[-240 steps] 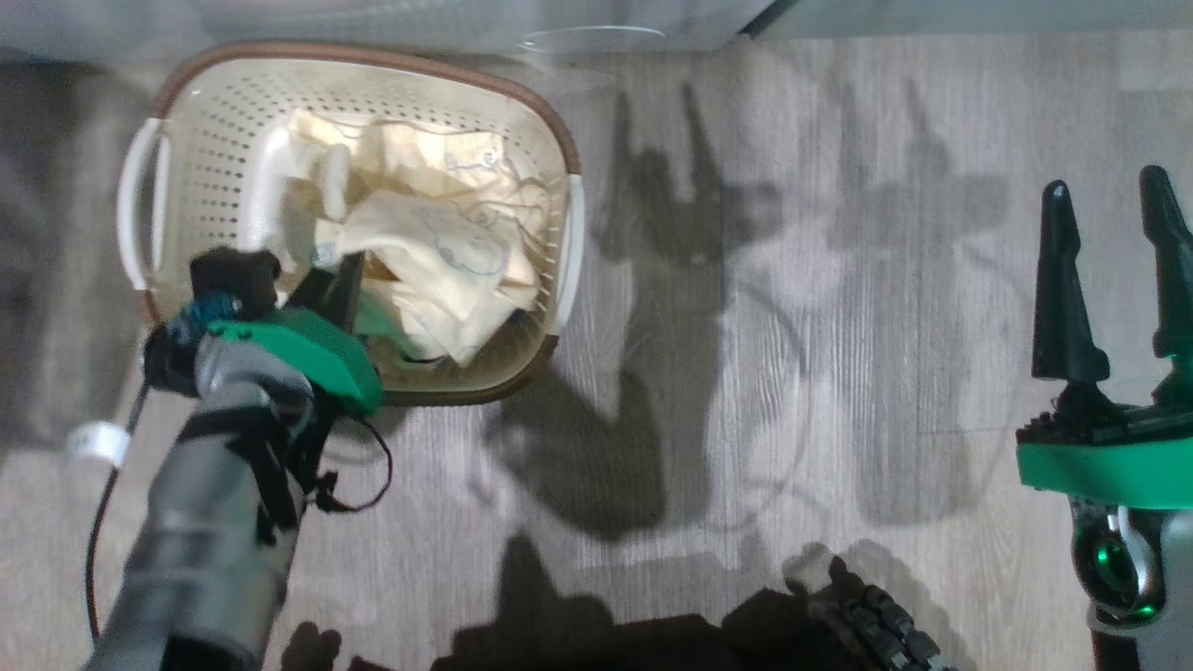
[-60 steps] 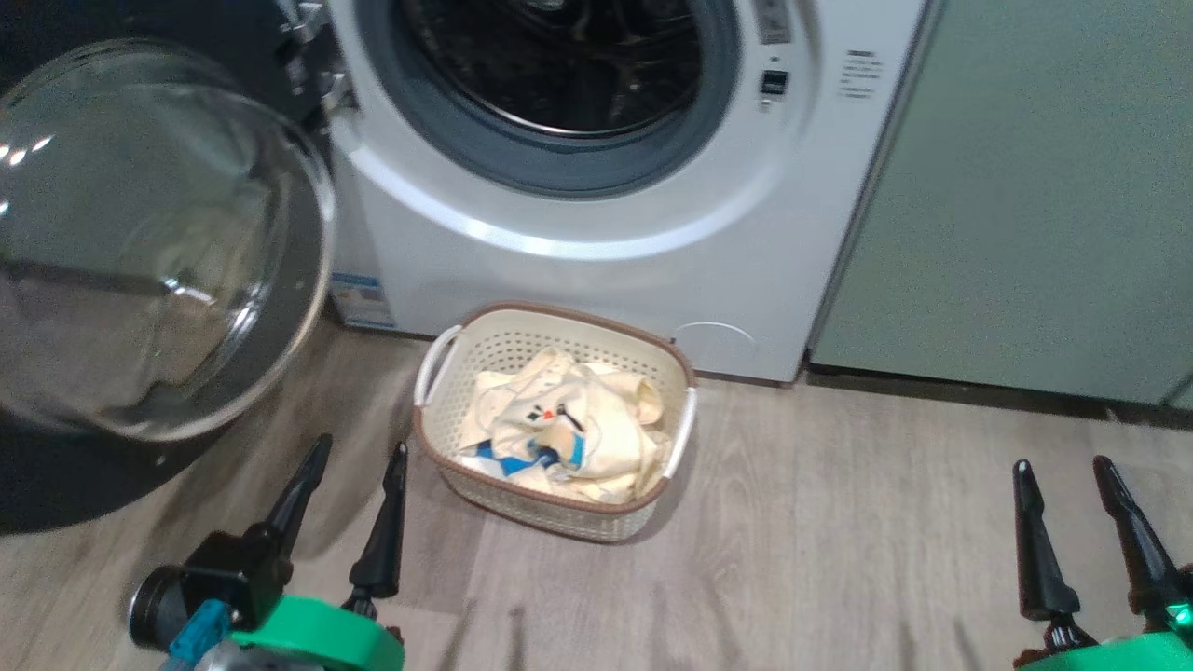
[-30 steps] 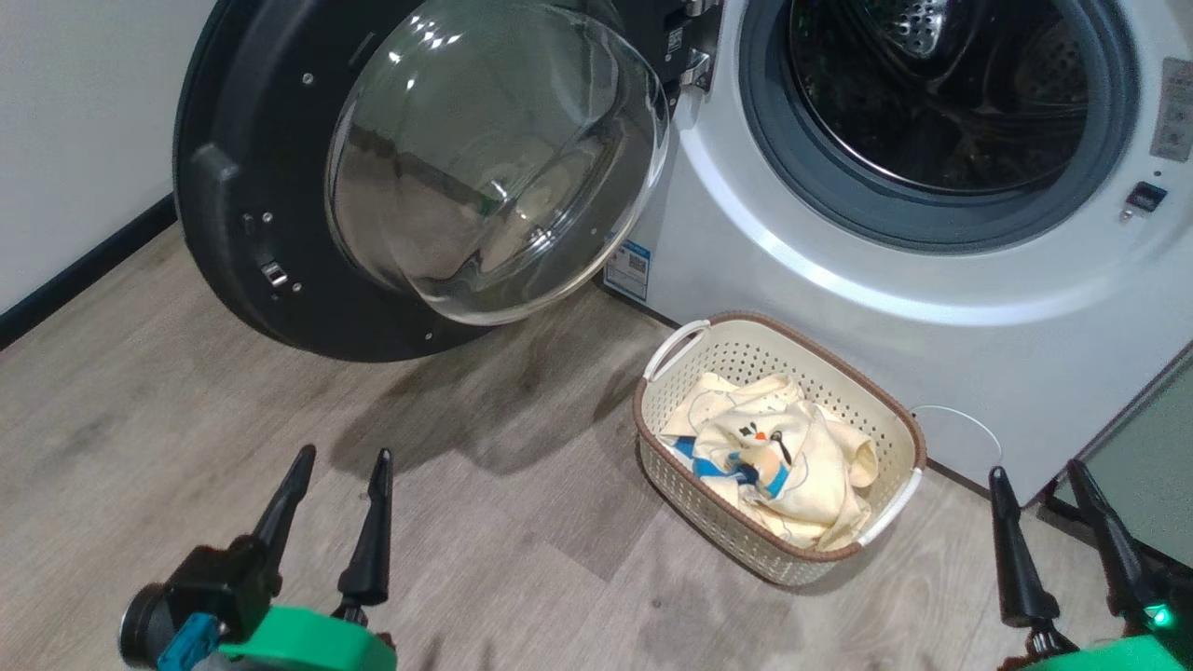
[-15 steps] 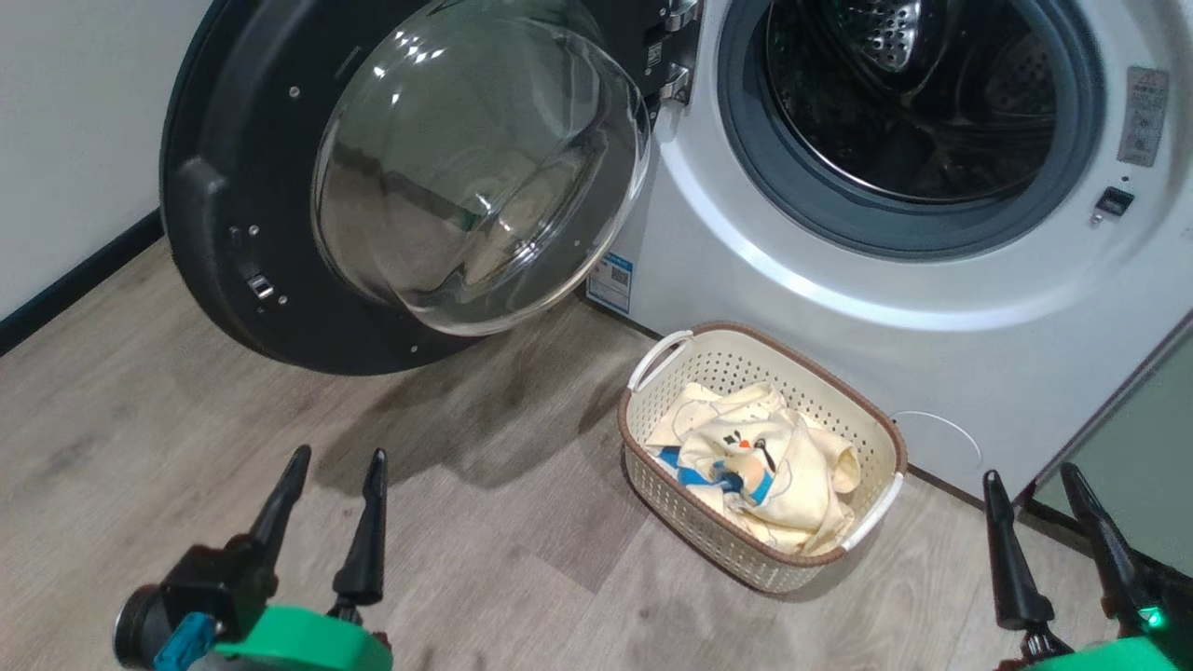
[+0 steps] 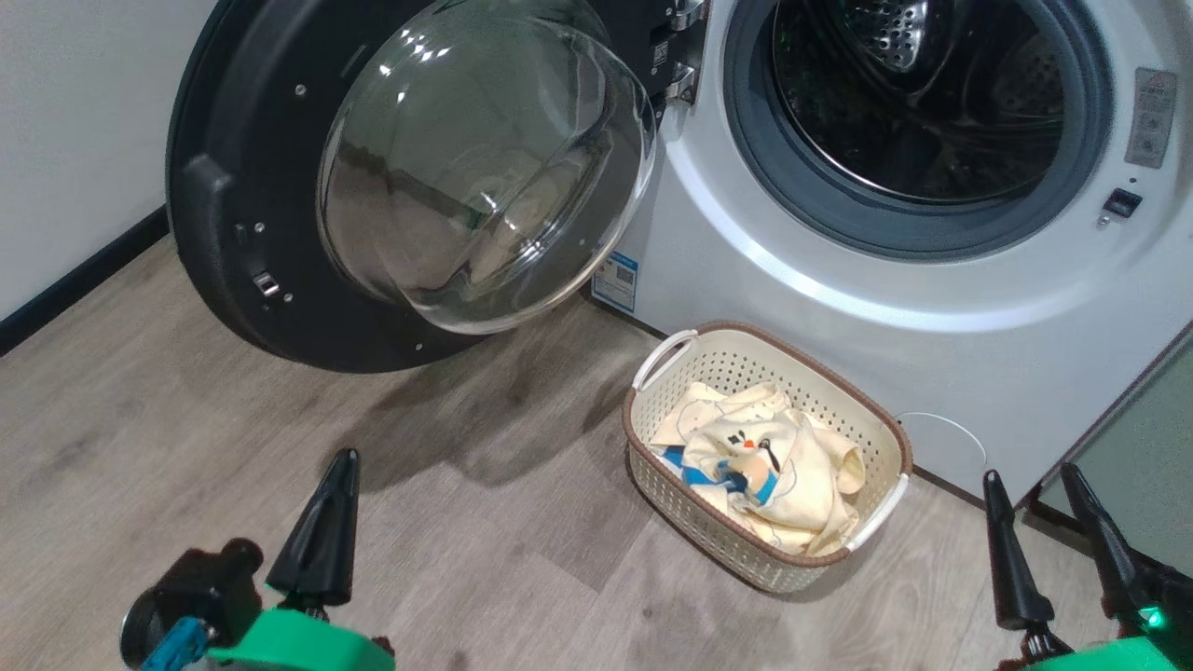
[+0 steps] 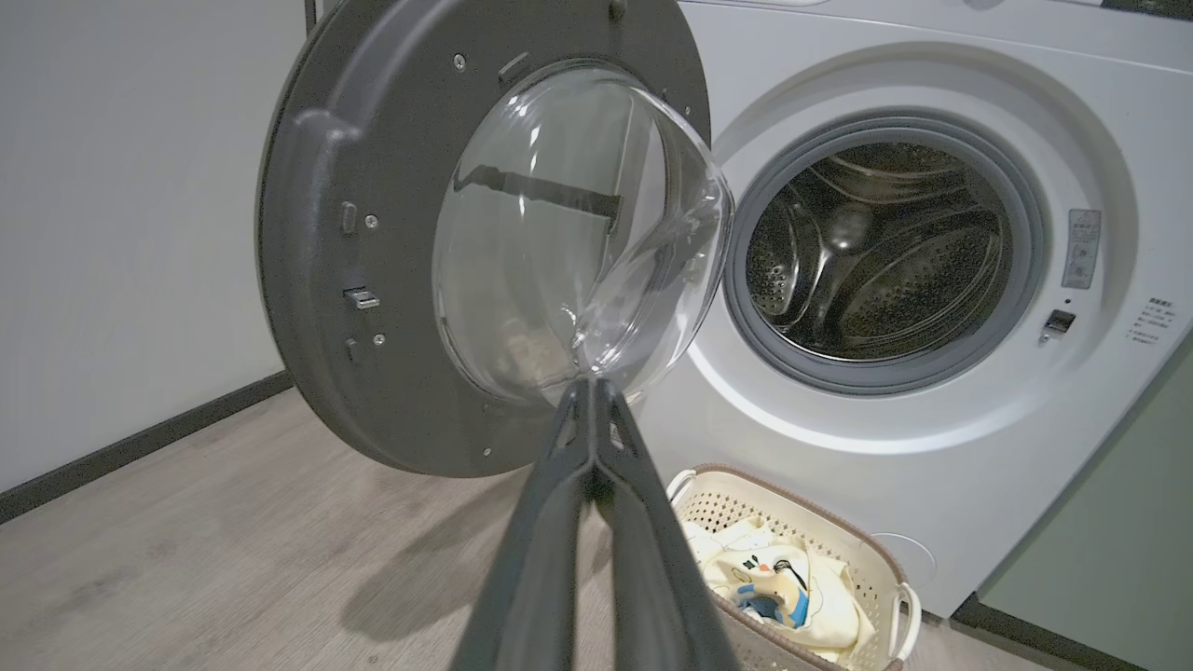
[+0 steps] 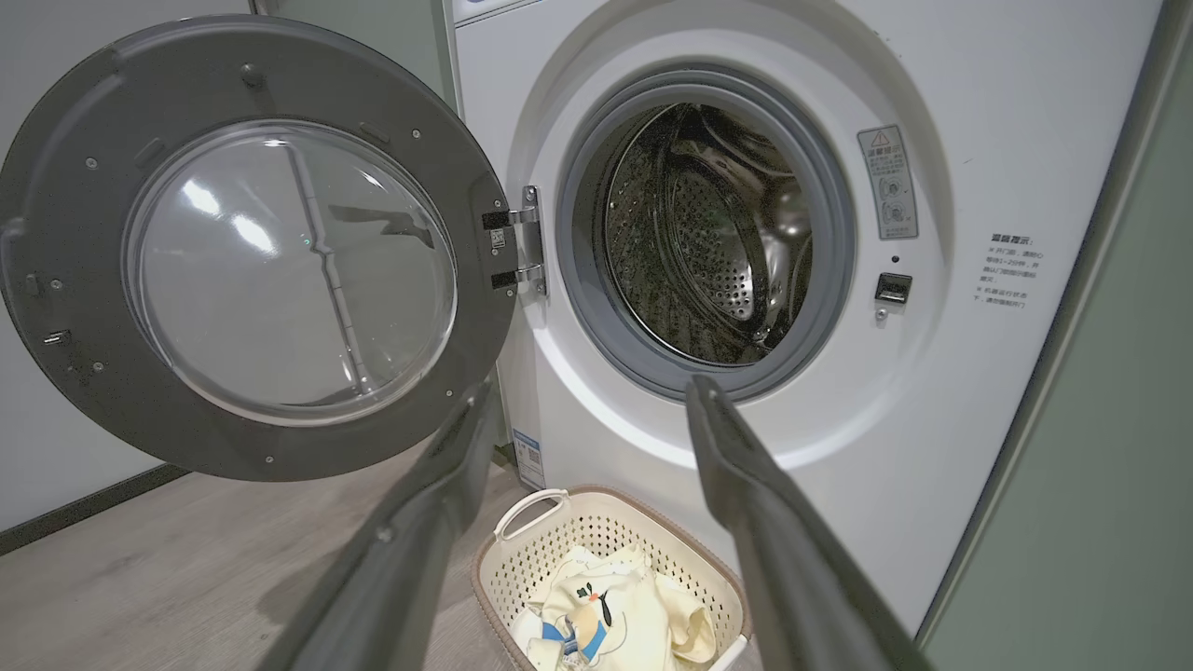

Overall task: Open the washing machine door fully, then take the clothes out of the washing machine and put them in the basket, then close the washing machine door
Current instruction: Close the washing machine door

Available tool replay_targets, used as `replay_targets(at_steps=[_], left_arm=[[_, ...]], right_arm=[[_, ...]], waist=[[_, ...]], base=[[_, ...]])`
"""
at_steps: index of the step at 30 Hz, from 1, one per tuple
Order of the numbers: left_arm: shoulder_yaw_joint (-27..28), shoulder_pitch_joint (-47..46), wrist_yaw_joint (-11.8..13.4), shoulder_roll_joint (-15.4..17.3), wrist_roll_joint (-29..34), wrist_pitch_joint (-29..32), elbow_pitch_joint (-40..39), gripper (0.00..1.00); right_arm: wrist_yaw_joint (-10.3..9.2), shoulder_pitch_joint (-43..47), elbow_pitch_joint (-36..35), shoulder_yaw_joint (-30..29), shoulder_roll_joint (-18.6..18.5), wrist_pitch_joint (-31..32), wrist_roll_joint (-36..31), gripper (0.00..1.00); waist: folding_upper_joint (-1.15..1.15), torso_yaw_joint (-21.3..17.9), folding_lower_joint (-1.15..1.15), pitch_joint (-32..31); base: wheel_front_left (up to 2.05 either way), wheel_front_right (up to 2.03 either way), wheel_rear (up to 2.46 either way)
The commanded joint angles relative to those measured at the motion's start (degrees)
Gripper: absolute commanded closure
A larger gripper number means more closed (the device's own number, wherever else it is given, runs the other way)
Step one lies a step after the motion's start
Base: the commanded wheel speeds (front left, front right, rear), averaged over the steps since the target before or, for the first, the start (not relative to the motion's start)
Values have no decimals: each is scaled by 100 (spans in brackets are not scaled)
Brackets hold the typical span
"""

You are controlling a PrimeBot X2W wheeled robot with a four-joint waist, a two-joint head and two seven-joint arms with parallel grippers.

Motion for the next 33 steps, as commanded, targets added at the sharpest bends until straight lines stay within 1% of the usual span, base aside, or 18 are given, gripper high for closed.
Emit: replay_targets(at_steps=[1,4,7,10,11,13,15,16,18,22,26,29,33], left_arm=[[169,-224,-57,33,-87,-69,-241,100],[174,-292,-178,-14,-287,-180,-366,100],[257,-400,-442,-224,-1045,-309,-609,100],[420,-537,-773,-376,-2168,-389,-910,100],[488,-600,-871,-416,-2683,-405,-1015,100],[634,-703,-1016,-451,-3607,-416,-1197,100],[817,-828,-1097,-466,-4493,-406,-1376,100],[817,-828,-1097,-466,-4493,-406,-1376,100],[1051,-960,-1145,-466,-5103,-333,-1522,100],[1620,-1332,-1168,-267,-5948,-185,-1708,100],[2144,-1786,-1093,103,-6367,-95,-1658,100],[2474,-2184,-981,425,-6601,-18,-1372,100],[2793,-2718,-764,933,-6741,111,-543,100]], right_arm=[[25,-122,-190,85,-108,-38,0,0],[25,-132,-195,83,-126,-38,5,0],[25,-138,-195,76,-141,-38,9,0],[25,-140,-195,64,-151,-38,12,0],[25,-140,-198,56,-153,-38,13,0],[25,-136,-202,55,-151,-38,10,0],[25,-132,-210,49,-150,-38,7,0],[25,-132,-210,49,-150,-38,7,0],[25,-127,-217,44,-149,-38,4,0],[25,-119,-233,39,-160,-38,-6,0],[25,-116,-260,12,-170,-38,-19,0],[25,-117,-270,9,-181,-38,-29,0],[25,-145,-281,28,-207,-38,-31,0]], waist=[[0,5,0,6],[0,15,0,20],[0,24,0,31],[0,32,0,41],[0,37,0,43],[0,39,0,45],[0,46,0,49],[0,46,0,49],[0,48,0,56],[0,63,0,83],[0,104,0,131],[0,121,0,170],[0,109,0,223]], base=[[0,0,0],[0,0,0],[0,0,0],[0,0,0],[0,0,0],[0,0,0],[0,0,0],[0,0,0],[0,0,0],[0,0,0],[0,0,0],[0,0,0],[0,0,0]])
